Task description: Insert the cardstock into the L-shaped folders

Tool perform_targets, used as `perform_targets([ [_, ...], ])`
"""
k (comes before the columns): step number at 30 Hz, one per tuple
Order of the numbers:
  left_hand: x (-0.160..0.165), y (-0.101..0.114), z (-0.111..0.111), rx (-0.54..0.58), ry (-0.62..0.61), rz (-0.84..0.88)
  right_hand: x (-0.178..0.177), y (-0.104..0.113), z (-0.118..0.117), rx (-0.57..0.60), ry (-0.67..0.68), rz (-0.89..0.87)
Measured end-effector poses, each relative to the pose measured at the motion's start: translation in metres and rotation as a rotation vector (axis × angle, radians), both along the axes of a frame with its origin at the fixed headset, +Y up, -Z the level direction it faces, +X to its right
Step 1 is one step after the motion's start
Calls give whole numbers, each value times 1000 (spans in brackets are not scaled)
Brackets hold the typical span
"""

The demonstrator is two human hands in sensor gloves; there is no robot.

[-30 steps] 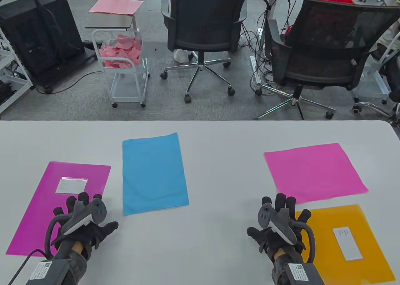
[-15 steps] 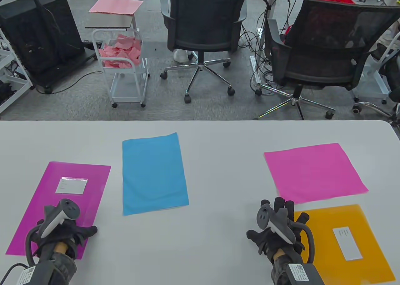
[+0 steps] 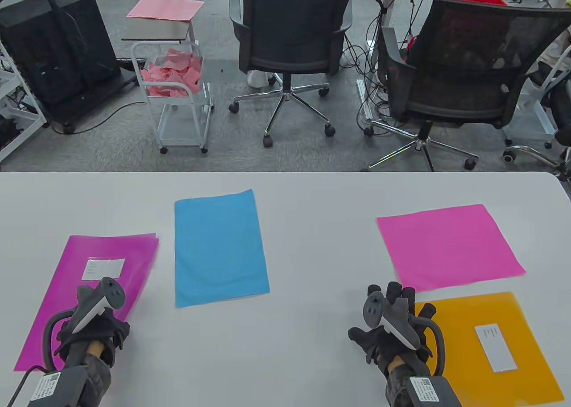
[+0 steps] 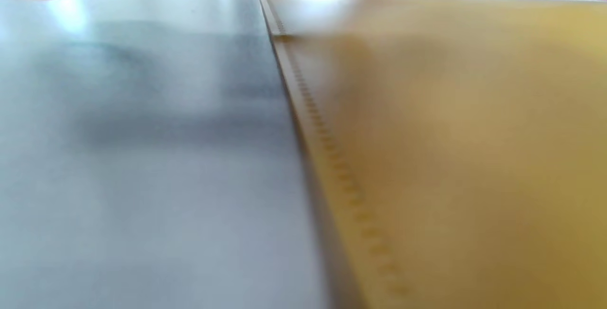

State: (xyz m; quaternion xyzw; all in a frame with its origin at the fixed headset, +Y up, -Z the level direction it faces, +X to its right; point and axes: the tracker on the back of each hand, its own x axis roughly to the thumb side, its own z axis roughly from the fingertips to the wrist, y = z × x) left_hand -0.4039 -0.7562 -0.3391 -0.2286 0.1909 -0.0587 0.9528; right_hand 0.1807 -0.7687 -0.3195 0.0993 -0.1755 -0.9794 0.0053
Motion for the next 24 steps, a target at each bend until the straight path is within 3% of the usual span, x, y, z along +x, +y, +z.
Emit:
perform_targets([
  [4, -6, 16, 6, 224, 69, 80, -2, 5, -1, 39, 10, -45],
  [7, 6, 49, 8, 397, 17, 33, -6, 13, -1, 64, 33, -89],
  [10, 40, 85, 18, 588, -197, 11, -16, 28, -1, 123, 70, -231],
  [14, 103, 110, 46, 716, -569, -58, -35, 48, -1, 181, 60, -703],
  [17, 151, 106, 73, 739, -849, -60, -49, 50, -4, 92, -20, -1226],
  [19, 178, 91, 86, 692, -1046, -53, -60, 41, -4, -37, -65, -1581],
  [22, 198, 70, 96, 633, -1224, -39, -66, 21, 1, -261, -91, -1773],
  [24, 201, 48, 95, 462, -1235, -45, -60, 7, 5, -275, -184, -1778],
])
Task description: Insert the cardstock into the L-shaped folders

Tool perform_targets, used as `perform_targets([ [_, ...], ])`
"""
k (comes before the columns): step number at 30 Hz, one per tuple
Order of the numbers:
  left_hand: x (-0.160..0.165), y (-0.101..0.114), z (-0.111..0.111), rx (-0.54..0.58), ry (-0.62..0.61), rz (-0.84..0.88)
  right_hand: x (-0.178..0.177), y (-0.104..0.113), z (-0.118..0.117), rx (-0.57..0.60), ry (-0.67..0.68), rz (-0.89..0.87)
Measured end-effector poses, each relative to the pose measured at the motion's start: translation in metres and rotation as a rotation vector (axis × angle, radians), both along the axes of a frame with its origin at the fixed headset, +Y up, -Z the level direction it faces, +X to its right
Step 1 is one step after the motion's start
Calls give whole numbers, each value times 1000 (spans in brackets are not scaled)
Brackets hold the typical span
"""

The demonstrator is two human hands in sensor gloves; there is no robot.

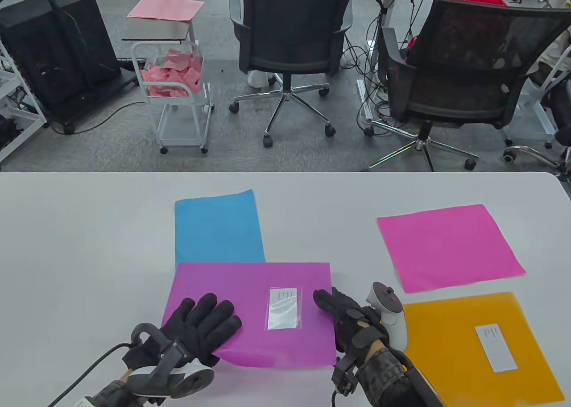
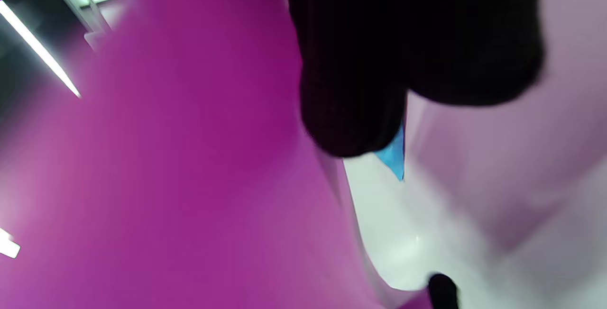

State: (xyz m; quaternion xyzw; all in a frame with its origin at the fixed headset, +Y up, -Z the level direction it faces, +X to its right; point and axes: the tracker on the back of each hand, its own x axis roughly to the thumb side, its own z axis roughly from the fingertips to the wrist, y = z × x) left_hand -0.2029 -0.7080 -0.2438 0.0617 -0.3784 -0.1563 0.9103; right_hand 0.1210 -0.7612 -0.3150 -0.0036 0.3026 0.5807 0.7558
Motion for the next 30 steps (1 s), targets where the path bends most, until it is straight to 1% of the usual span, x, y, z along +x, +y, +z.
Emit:
perform_targets([
  [1, 0, -11, -1, -125, 28, -48, 2, -5, 0, -35, -18, 16],
  [2, 1, -18, -1, -243, 32, -55, 5, -9, 1, -46, -11, 63],
  [3, 4, -23, 0, -371, 5, -42, 5, -14, 0, -52, 20, 115],
  [4, 6, -27, 2, -427, 6, -24, 6, -16, -1, -62, 47, 131],
  [5, 10, -30, 3, -457, 31, -28, 4, -19, -2, -54, 68, 119],
  [7, 17, -32, 7, -448, 42, -119, 1, -23, -3, -63, 97, 165],
  [8, 19, -31, 9, -362, 47, -114, 1, -26, -3, -73, 109, 199],
  [9, 21, -32, 10, -298, 38, -95, 0, -29, -3, -83, 124, 206],
  [10, 22, -33, 11, -269, 31, -96, 1, -32, -1, -120, 144, 211],
  [11, 24, -35, 11, -278, 39, -117, 2, -34, 1, -165, 141, 238],
  [13, 26, -39, 13, -303, 47, -128, 4, -37, 1, -184, 145, 280],
  [15, 27, -44, 11, -359, 25, -135, 8, -40, 0, -213, 189, 357],
  [16, 26, -46, 10, -410, 25, -136, 10, -42, -1, -218, 211, 402],
  [17, 25, -47, 9, -437, 18, -130, 11, -43, -1, -229, 209, 439],
  [18, 25, -47, 8, -446, 18, -133, 11, -44, -1, -234, 204, 448],
  [20, 22, -47, 6, -505, 28, -129, 11, -45, -1, -241, 218, 468],
  [22, 21, -46, 4, -538, 28, -131, 11, -45, -1, -246, 223, 470],
  [30, 19, -47, 2, -595, 31, -151, 13, -42, 1, -270, 219, 471],
])
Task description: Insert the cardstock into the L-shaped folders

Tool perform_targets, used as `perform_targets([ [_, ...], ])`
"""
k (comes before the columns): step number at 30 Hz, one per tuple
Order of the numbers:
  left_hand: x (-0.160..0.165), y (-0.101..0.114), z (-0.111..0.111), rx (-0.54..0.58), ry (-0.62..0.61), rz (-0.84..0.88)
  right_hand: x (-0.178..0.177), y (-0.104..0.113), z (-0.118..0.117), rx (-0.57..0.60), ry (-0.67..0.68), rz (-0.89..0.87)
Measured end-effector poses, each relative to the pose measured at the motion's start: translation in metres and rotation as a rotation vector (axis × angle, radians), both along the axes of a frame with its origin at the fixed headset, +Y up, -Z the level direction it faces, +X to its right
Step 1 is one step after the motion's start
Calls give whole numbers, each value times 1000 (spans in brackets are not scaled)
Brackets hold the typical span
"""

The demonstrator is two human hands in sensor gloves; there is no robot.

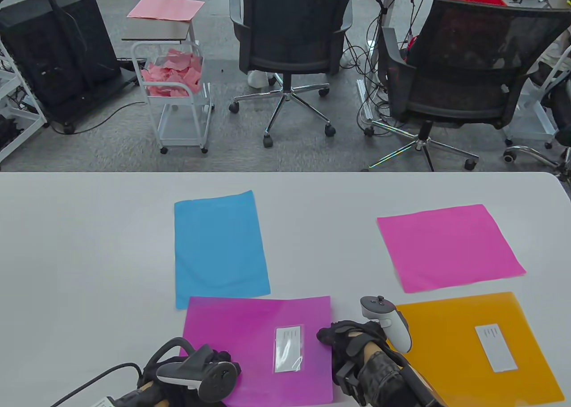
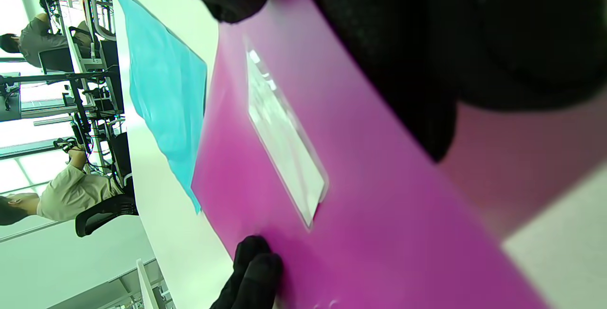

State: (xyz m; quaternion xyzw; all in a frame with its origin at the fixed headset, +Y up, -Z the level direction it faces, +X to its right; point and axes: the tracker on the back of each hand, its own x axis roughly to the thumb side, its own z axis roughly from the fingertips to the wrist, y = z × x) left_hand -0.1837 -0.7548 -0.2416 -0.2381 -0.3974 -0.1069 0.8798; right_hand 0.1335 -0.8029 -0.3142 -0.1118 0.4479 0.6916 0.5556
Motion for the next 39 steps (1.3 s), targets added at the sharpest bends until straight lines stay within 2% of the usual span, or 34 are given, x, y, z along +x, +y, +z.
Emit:
perform_targets([
  [5, -4, 2, -6, -70, 72, 52, 2, 3, -1, 15, -5, 43],
  [7, -5, 3, -7, -9, 91, 85, 3, 3, -1, 22, 2, 57],
  [10, -5, 4, -11, 110, 224, 191, 3, 6, -2, 39, -5, 66],
  [12, -7, 3, -14, 138, 278, 245, 5, 10, -2, 55, -17, 86],
  [14, -9, 3, -16, 106, 292, 263, 9, 16, -4, 75, -24, 139],
  [16, -11, 3, -18, 77, 301, 271, 17, 29, -6, 118, -30, 264],
  [18, -13, 3, -20, 56, 315, 287, 29, 43, -11, 224, -50, 435],
  [21, -14, 3, -21, 42, 313, 292, 51, 60, -21, 407, -197, 787],
  [23, -14, 3, -21, 38, 310, 290, 63, 65, -32, 453, -236, 976],
  [27, -14, 3, -21, 30, 311, 293, 89, 61, -61, 340, -178, 1244],
  [30, -14, 3, -21, 26, 315, 294, 104, 50, -81, 200, -202, 1240],
  [34, -15, 3, -21, 25, 315, 291, 113, 33, -98, 72, -163, 1221],
  [37, -14, 3, -21, 28, 307, 293, 109, 32, -102, 107, -194, 1186],
  [39, -14, 3, -21, 37, 290, 294, 98, 35, -104, 158, -140, 1313],
])
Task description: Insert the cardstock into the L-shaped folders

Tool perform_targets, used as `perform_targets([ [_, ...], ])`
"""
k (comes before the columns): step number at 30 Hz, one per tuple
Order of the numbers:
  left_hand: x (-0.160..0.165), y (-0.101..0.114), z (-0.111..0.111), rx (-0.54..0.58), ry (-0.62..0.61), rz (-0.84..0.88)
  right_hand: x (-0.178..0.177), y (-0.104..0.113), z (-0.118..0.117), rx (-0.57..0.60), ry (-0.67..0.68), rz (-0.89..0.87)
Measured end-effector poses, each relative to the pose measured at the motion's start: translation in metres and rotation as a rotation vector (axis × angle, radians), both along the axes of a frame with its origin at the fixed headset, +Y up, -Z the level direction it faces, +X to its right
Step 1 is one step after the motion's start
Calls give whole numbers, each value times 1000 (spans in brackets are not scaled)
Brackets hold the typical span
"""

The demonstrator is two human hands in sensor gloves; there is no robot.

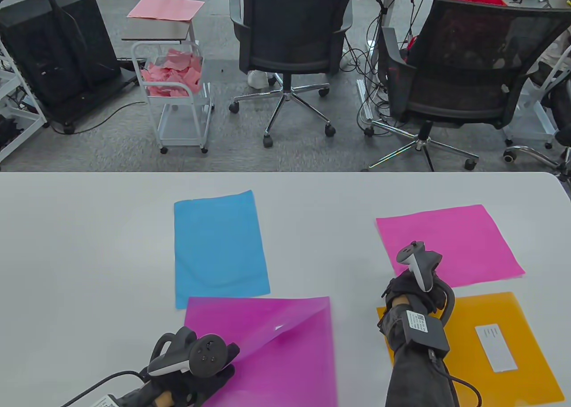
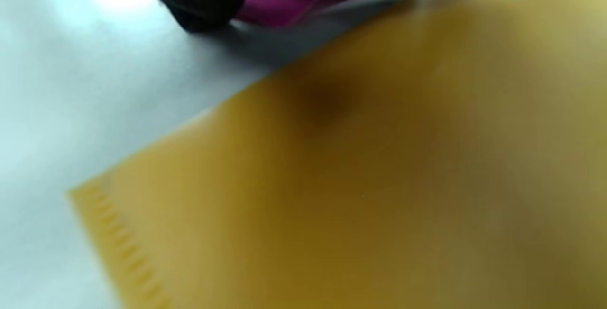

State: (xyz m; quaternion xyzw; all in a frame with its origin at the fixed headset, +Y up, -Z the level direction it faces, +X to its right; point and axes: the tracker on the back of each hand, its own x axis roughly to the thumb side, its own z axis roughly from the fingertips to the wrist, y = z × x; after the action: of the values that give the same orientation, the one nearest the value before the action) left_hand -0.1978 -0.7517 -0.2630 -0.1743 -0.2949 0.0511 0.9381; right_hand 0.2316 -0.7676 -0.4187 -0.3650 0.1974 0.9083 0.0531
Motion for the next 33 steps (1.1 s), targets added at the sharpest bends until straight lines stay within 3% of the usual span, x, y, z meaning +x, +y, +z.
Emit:
perform_targets([
  [4, 0, 0, 0, -10, 7, 5, -21, 0, -3, -37, 102, 235],
  [9, 0, 0, 0, -11, 6, 5, -34, 1, -10, -62, 188, 410],
  [12, -2, 0, -1, -30, 13, 23, -36, 23, -7, 44, 196, 310],
  [16, -5, 0, -2, -62, 33, 59, -60, 72, 22, 207, 373, 307],
  [20, -7, -1, -2, -60, 68, 95, -98, 97, 70, 359, 584, 357],
  [25, -7, -1, -2, -43, 97, 120, -128, 93, 123, 128, 676, 524],
  [29, -7, -1, -1, -39, 105, 123, -132, 85, 149, 70, 712, 515],
  [33, -7, -1, -1, -30, 107, 123, -133, 76, 158, -26, 728, 507],
])
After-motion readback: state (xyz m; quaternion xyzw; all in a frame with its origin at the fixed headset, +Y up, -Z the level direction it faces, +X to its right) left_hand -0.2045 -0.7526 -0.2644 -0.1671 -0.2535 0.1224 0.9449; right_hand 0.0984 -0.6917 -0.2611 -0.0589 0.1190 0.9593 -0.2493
